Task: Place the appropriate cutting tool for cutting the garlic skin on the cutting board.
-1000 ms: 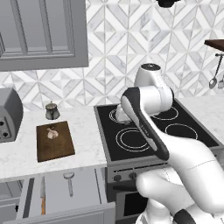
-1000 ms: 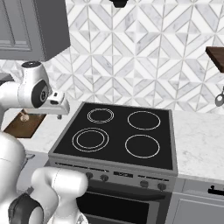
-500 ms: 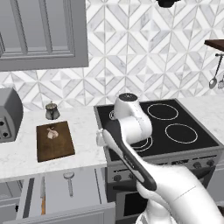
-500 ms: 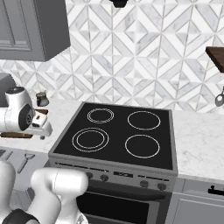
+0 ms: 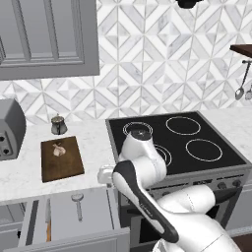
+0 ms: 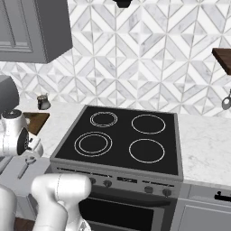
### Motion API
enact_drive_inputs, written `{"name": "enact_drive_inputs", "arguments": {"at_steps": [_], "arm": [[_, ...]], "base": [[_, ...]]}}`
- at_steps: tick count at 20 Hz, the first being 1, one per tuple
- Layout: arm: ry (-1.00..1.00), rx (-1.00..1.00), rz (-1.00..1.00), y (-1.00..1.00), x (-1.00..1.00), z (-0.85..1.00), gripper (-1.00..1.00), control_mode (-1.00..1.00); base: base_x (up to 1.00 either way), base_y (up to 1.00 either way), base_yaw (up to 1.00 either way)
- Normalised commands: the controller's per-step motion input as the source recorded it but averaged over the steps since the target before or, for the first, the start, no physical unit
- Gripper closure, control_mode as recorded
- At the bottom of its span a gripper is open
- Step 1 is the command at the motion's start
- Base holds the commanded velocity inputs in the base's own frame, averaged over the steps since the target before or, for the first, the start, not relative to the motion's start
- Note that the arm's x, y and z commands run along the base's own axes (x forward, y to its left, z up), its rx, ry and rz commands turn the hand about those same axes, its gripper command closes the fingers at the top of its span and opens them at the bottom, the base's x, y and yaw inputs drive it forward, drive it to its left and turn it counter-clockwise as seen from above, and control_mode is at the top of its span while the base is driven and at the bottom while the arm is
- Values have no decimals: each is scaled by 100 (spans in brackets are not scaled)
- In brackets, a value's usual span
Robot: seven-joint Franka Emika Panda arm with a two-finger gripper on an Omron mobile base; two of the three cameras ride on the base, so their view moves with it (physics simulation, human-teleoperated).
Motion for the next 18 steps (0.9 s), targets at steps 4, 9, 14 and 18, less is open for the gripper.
{"name": "enact_drive_inputs", "arguments": {"at_steps": [4, 9, 14, 18], "arm": [[21, 4, 0, 78, 3, -42, -100, -100], [19, -3, 0, 85, 1, -40, -100, -100], [7, -8, 0, 67, 2, -55, -100, -100], [0, -6, 0, 42, 0, -54, -100, -100]], "base": [[0, 0, 0], [0, 0, 0], [0, 0, 0], [0, 0, 0]]}}
